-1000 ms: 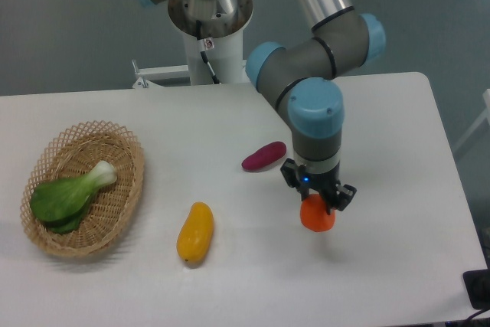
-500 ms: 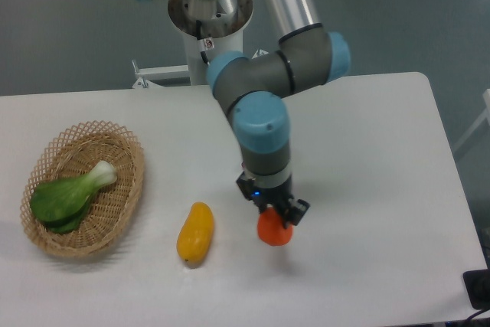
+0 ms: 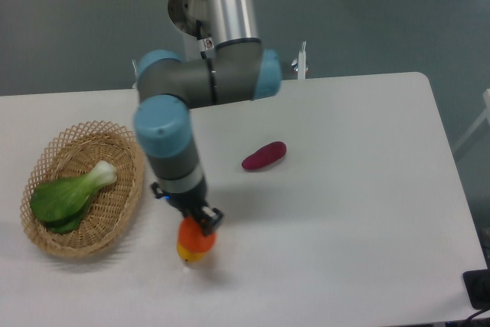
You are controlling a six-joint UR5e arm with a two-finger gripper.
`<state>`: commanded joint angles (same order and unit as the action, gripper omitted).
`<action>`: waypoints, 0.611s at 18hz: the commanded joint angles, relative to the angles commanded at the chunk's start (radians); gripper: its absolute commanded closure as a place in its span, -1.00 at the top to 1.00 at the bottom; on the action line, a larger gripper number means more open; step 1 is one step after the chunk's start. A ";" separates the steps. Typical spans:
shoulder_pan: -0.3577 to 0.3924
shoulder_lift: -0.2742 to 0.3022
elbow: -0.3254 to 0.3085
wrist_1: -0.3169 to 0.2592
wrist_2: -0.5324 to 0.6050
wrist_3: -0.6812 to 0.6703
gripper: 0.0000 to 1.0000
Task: Place the orange in the basket
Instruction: 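Carry the held orange across the table toward the wicker basket, then lower the orange into the basket beside the bok choy and open gripper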
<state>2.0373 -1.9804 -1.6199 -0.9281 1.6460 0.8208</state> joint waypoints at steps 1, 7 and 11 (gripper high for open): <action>-0.017 0.005 0.000 0.000 0.000 -0.003 0.12; -0.120 0.011 -0.002 0.046 0.005 -0.028 0.12; -0.172 0.006 -0.023 0.052 0.006 -0.074 0.12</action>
<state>1.8654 -1.9742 -1.6429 -0.8759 1.6521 0.7471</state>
